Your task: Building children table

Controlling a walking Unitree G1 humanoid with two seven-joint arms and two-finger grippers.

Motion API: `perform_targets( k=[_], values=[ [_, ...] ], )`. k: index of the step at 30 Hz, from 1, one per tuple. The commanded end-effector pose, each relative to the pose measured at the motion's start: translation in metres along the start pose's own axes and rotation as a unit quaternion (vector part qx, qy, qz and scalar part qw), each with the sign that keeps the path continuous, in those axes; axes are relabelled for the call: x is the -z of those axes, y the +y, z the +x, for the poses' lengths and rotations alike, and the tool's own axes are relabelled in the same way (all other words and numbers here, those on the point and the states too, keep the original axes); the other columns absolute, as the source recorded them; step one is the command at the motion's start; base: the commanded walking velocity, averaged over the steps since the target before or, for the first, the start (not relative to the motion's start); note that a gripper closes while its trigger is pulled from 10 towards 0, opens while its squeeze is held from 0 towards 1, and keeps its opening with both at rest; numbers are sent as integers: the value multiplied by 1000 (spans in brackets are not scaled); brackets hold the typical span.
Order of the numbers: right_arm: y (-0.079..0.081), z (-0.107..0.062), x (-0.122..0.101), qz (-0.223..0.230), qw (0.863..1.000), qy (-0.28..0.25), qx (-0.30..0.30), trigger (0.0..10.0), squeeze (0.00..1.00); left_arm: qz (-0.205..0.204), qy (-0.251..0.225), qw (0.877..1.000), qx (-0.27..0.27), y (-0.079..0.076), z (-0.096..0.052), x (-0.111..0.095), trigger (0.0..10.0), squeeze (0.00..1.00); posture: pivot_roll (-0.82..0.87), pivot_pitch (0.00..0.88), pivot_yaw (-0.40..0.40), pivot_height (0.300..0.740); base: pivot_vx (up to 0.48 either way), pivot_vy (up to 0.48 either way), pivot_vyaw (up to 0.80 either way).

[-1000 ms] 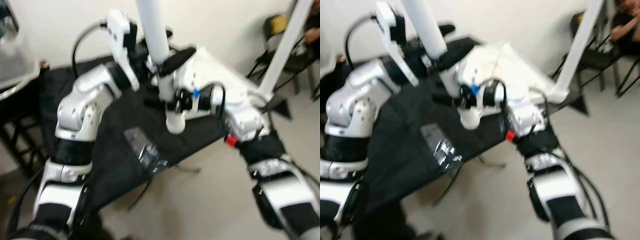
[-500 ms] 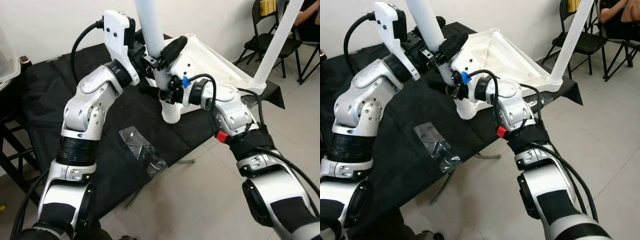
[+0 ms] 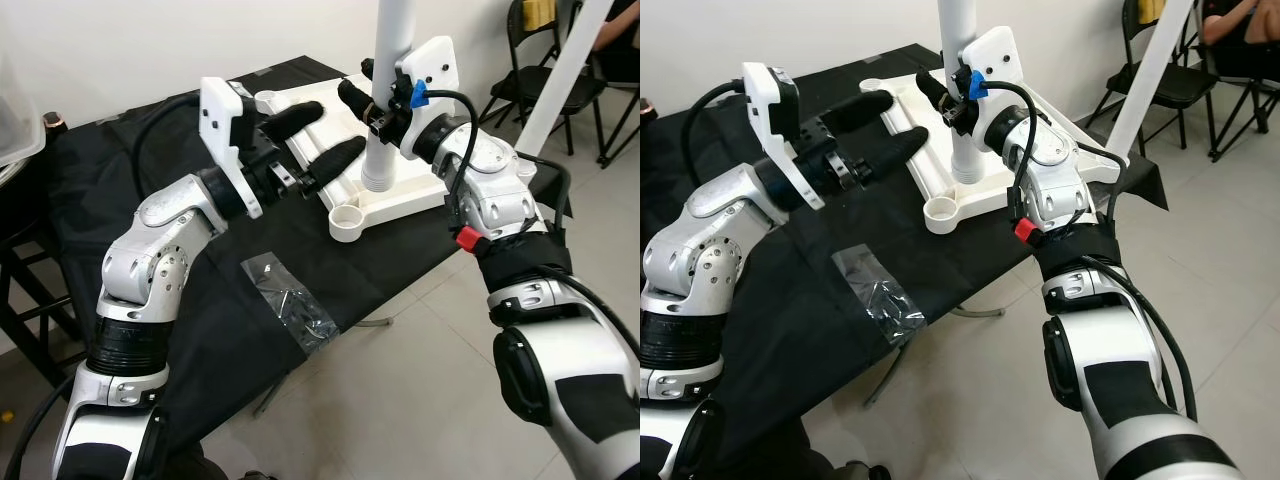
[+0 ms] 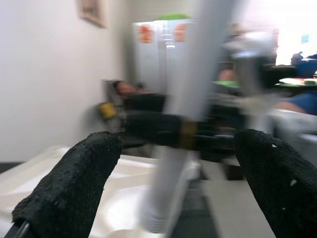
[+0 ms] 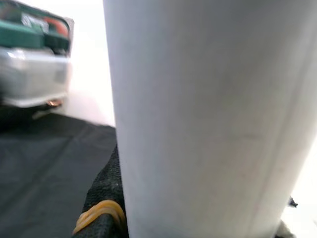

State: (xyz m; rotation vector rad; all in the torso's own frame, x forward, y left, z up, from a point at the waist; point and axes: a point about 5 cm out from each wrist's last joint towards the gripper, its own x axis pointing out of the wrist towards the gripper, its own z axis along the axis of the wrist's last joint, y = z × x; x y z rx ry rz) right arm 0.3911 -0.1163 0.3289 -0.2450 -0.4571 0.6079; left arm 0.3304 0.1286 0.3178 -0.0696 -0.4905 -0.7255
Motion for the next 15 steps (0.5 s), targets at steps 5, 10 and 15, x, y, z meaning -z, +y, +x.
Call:
perform_targets(
  k=[5, 10, 15],
  values=[
    [9, -2, 0, 43, 999, -32, -6, 10000, 0, 16, 10, 996, -82, 18, -16, 4, 10000, 0, -4, 123, 33, 740, 0, 0, 0],
    [15, -7, 2, 54, 998, -39, -8, 10000, 0, 5, 14, 994, -108, 18, -31, 12, 10000, 0, -3, 129, 35, 740, 102, 0, 0],
    [22, -20, 4, 73, 995, -54, -28, 10000, 0, -15, 28, 988, -152, 11, -55, 28, 10000, 0, -5, 135, 35, 740, 346, 0, 159]
  ],
)
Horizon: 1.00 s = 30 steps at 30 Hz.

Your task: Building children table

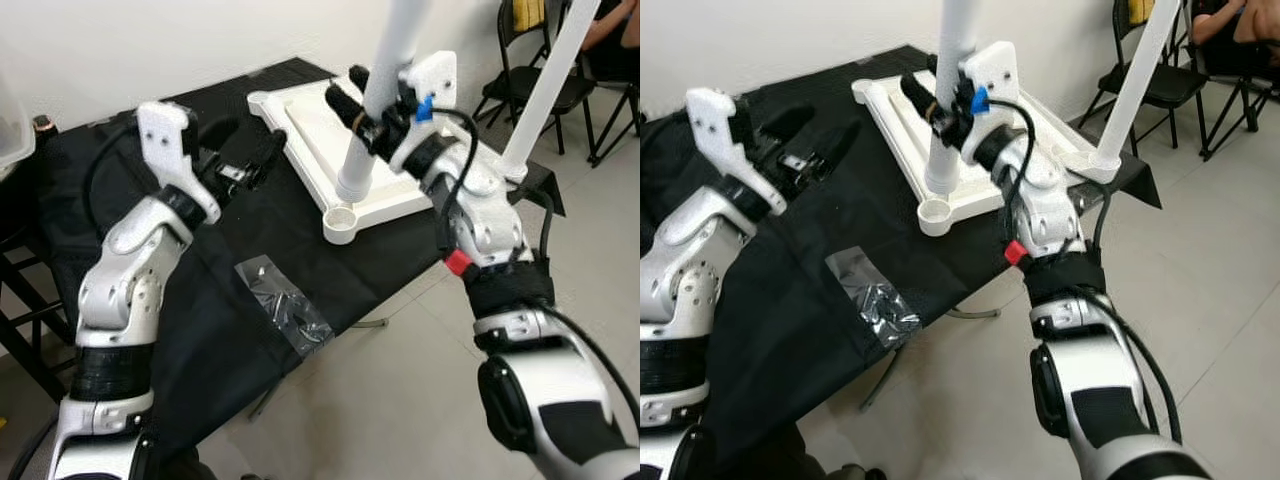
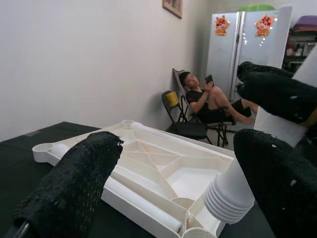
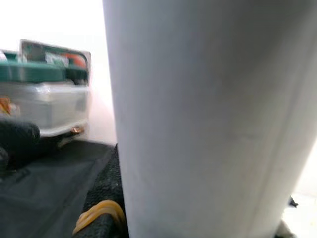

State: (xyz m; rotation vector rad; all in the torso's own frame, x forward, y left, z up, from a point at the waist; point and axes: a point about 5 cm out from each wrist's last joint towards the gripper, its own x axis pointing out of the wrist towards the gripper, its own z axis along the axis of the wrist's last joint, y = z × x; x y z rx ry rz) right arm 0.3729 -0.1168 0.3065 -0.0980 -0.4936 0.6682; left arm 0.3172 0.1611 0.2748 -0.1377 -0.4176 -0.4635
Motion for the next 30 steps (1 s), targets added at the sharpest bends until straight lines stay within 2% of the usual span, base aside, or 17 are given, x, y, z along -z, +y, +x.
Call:
perform_targets(
  k=[1, 5, 9, 11, 15, 17, 19, 23, 26, 27, 29, 30],
  values=[
    [6, 2, -6, 8, 1000, -11, -18, 10000, 0, -3, 5, 1000, -16, 1, -7, 3, 10000, 0, -5, 135, 35, 740, 352, 0, 0],
    [13, -5, -9, -2, 998, -7, -64, 10000, 0, -24, 22, 999, -27, -6, -20, 18, 10000, 0, -10, 139, 33, 740, 360, 0, 600],
    [12, -6, -9, 6, 998, -5, -55, 10000, 0, -31, 26, 999, -28, -9, -23, 21, 10000, 0, -15, 142, 28, 740, 368, 0, 400],
    [10, -10, -3, -7, 998, 22, -54, 10000, 0, -36, 31, 998, -27, -14, -26, 25, 10000, 0, -17, 139, 25, 740, 382, 0, 400],
    [11, -13, -2, -10, 998, 23, -54, 10000, 0, -50, 34, 998, -29, -19, -28, 29, 10000, 0, -17, 138, 23, 740, 374, 0, 305],
    [13, -15, 2, -32, 996, 49, -61, 10000, 0, -61, 38, 997, -31, -23, -30, 32, 10000, 0, -20, 139, 25, 740, 0, 0, 0],
    [15, -18, 4, -32, 995, 56, -75, 10000, 0, -71, 48, 996, -23, -29, -33, 37, 10000, 0, -21, 139, 26, 740, 0, 0, 0],
    [20, -26, 2, -10, 991, 60, -120, 10000, 0, -64, 88, 994, -2, -46, -44, 54, 10000, 0, -22, 145, 28, 740, 0, 0, 0],
    [21, -29, 0, -1, 988, 63, -143, 10000, 0, -64, 98, 993, 0, -50, -49, 60, 10000, 0, -22, 152, 27, 740, 0, 0, 0],
    [21, -32, -2, 15, 984, 62, -163, 10000, 0, -61, 106, 993, 1, -53, -55, 65, 10000, 0, -22, 161, 24, 740, 0, 0, 0],
    [19, -35, -6, 36, 980, 58, -189, 10000, 0, -59, 117, 991, 2, -56, -65, 71, 10000, 0, -18, 172, 21, 740, 0, -480, 0],
    [19, -35, -6, 36, 980, 58, -189, 10000, 0, -59, 117, 991, 2, -56, -65, 71, 10000, 0, -18, 172, 21, 740, 0, -480, 0]
  ],
)
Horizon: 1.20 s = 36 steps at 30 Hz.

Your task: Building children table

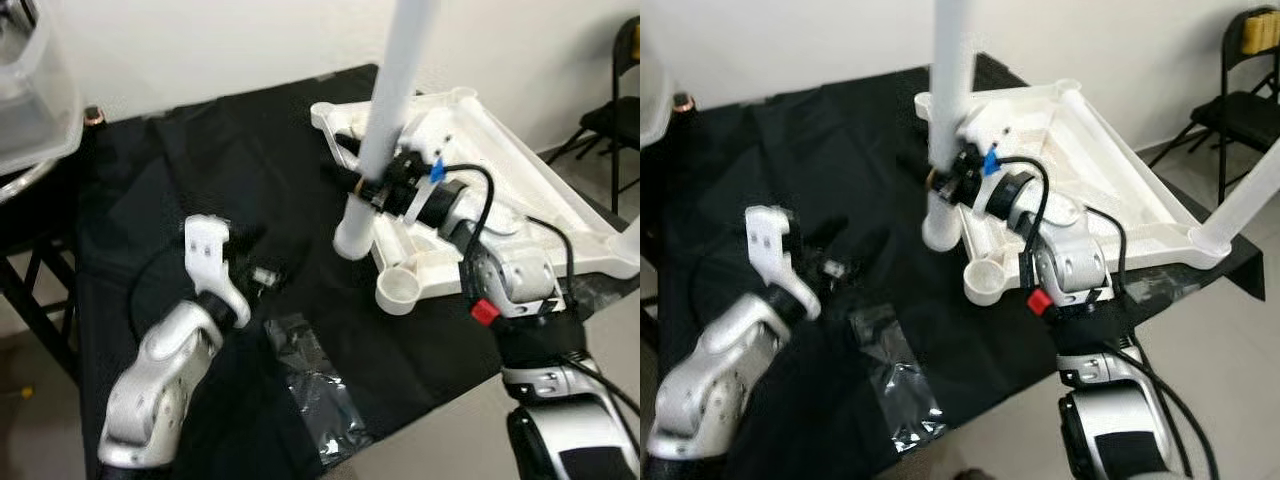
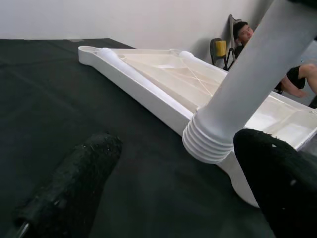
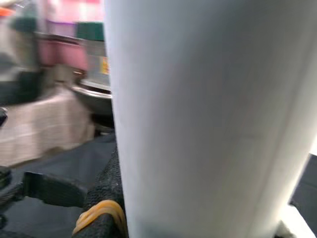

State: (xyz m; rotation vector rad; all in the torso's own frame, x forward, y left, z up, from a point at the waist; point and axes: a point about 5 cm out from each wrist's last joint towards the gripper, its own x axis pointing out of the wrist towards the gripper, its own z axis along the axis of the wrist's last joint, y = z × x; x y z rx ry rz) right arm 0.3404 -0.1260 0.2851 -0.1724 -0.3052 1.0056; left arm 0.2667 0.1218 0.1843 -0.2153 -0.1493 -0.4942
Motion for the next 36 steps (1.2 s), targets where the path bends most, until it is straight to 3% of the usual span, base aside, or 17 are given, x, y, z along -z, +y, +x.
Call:
perform_targets(
  k=[1, 6, 9, 15, 22, 27, 29, 32, 34, 35, 36],
  values=[
    [0, 0, -11, 9, 1000, -22, -17, 10000, 0, 9, 1, 1000, -4, -1, -5, 2, 10000, 0, -15, 187, 20, 740, 0, -472, 0],
    [-9, -4, -16, 33, 999, -34, -13, 10000, 0, -7, 16, 998, -68, 8, -15, 12, 10000, 0, -8, 216, 18, 740, 0, -384, 0],
    [-18, -4, -25, 57, 996, -63, -22, 10000, 0, -9, 37, 991, -125, 16, -31, 27, 10000, 0, -5, 245, 22, 740, 0, 0, 0],
    [-24, 4, -33, 76, 992, -93, -39, 10000, 0, -10, 34, 988, -152, 16, -38, 29, 10000, 0, 7, 287, 27, 740, 0, 0, 0],
    [-24, 14, -29, 85, 990, -94, -69, 10000, 0, -2, 22, 985, -169, 21, -39, 22, 10000, 0, 14, 316, 31, 740, 0, 0, 0],
    [-22, 19, -29, 75, 984, -78, -143, 10000, 0, 5, 8, 983, -186, 23, -41, 14, 10000, 0, 26, 352, 33, 740, 0, 0, 0],
    [-24, 21, -39, 42, 977, -49, -203, 10000, 0, 11, -4, 982, -191, 23, -42, 8, 10000, 0, 27, 362, 27, 740, 0, 0, 0],
    [-25, 21, -43, 30, 973, -39, -224, 10000, 0, 12, -6, 981, -191, 23, -42, 7, 10000, 0, 26, 364, 27, 740, 0, 0, 0],
    [-23, 21, -47, 21, 966, -29, -255, 10000, 0, 9, -7, 981, -193, 23, -42, 8, 10000, 0, 22, 366, 21, 740, 0, 0, 0],
    [-17, 23, -55, 15, 953, -22, -301, 10000, 0, 7, -7, 981, -194, 23, -42, 9, 10000, 0, 18, 365, 14, 740, 0, 0, 0],
    [-17, 23, -55, 15, 953, -22, -301, 10000, 0, 7, -7, 981, -194, 23, -42, 9, 10000, 0, 18, 365, 14, 740, 0, 0, 0]
  ],
)
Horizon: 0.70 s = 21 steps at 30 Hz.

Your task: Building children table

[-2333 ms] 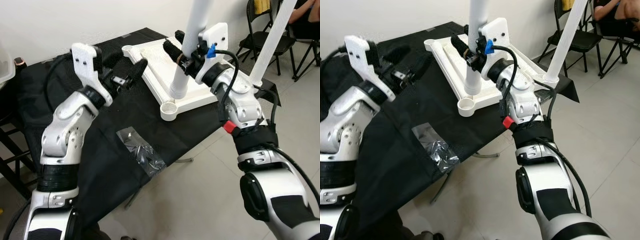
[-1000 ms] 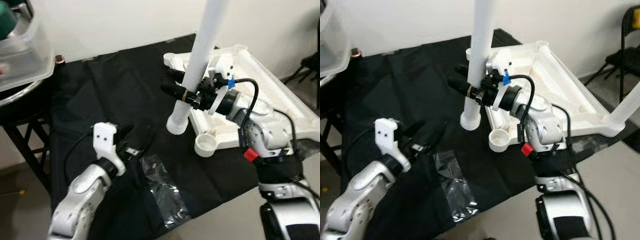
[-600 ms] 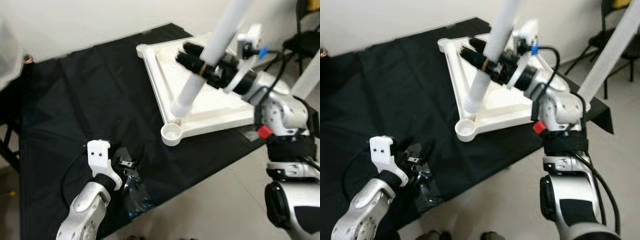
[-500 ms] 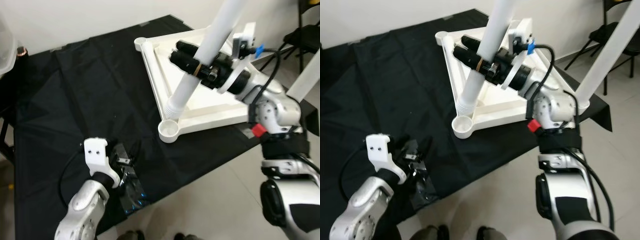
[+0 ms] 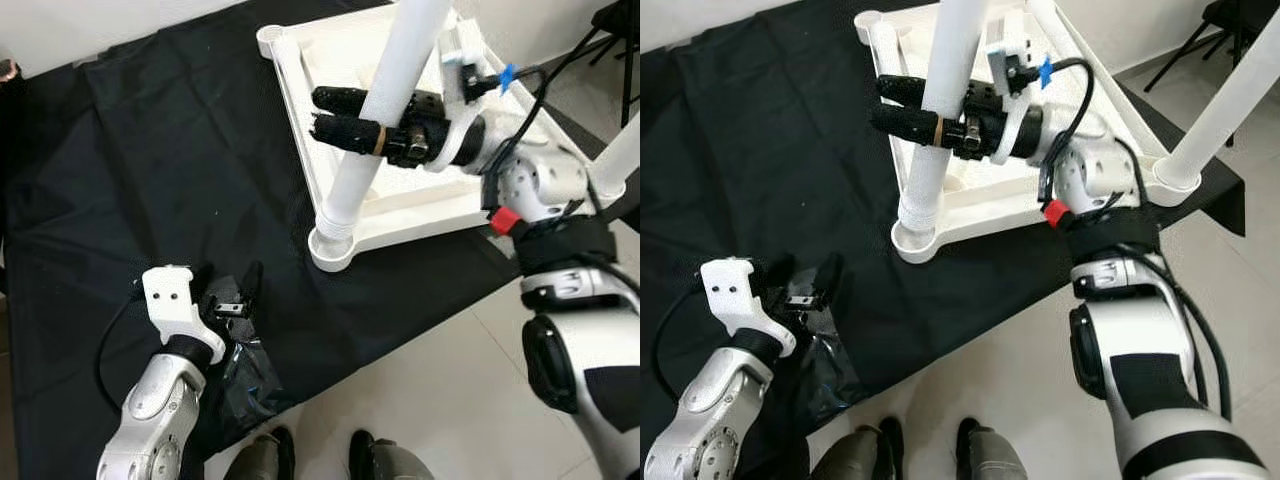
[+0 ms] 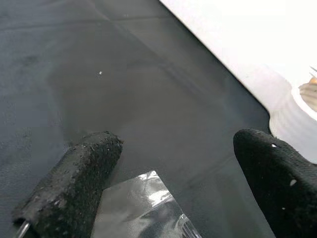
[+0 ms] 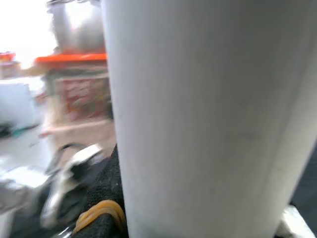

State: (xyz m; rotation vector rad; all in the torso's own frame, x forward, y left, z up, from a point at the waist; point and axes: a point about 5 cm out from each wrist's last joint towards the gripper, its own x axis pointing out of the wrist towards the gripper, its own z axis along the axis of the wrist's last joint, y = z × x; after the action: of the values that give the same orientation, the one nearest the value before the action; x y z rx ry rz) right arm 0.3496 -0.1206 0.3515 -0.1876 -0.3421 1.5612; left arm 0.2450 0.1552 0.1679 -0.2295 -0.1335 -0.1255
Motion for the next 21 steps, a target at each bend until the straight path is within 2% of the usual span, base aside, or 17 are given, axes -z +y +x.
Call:
perform_targets(
  k=[1, 2, 3, 5, 8, 14, 21],
  values=[
    [4, 5, 5, 11, 999, 24, -33, 10000, 0, 2, 5, 1000, -11, 3, -4, 3, 10000, 0, 18, 365, 14, 740, 0, 0, 0],
    [8, 12, 1, 11, 996, 37, -78, 10000, 0, 1, 6, 1000, -12, 3, -3, 4, 10000, 0, 16, 363, 11, 740, 0, 0, 0],
    [8, 12, 1, 11, 996, 37, -78, 10000, 0, 1, 6, 1000, -12, 3, -3, 4, 10000, 0, 16, 363, 11, 740, 0, 0, 0],
    [10, 27, -1, 6, 990, 59, -130, 10000, 0, 3, 6, 1000, -10, 1, -2, 5, 10000, 0, 9, 360, -5, 740, 0, 0, 0],
    [8, 32, 0, 3, 989, 61, -135, 10000, 0, 4, 5, 1000, -10, 0, -1, 5, 10000, 0, 8, 360, -7, 740, 0, 0, 0],
    [-2, 58, -7, 1, 988, 54, -145, 10000, 0, 3, 1, 1000, -10, -4, 0, 5, 10000, 0, -1, 368, -34, 740, 0, 0, 0],
    [-5, 70, -7, -2, 987, 61, -149, 10000, 0, -3, -6, 1000, -13, -5, -2, 4, 10000, 0, -6, 378, -44, 740, 0, 0, 0]
  ],
)
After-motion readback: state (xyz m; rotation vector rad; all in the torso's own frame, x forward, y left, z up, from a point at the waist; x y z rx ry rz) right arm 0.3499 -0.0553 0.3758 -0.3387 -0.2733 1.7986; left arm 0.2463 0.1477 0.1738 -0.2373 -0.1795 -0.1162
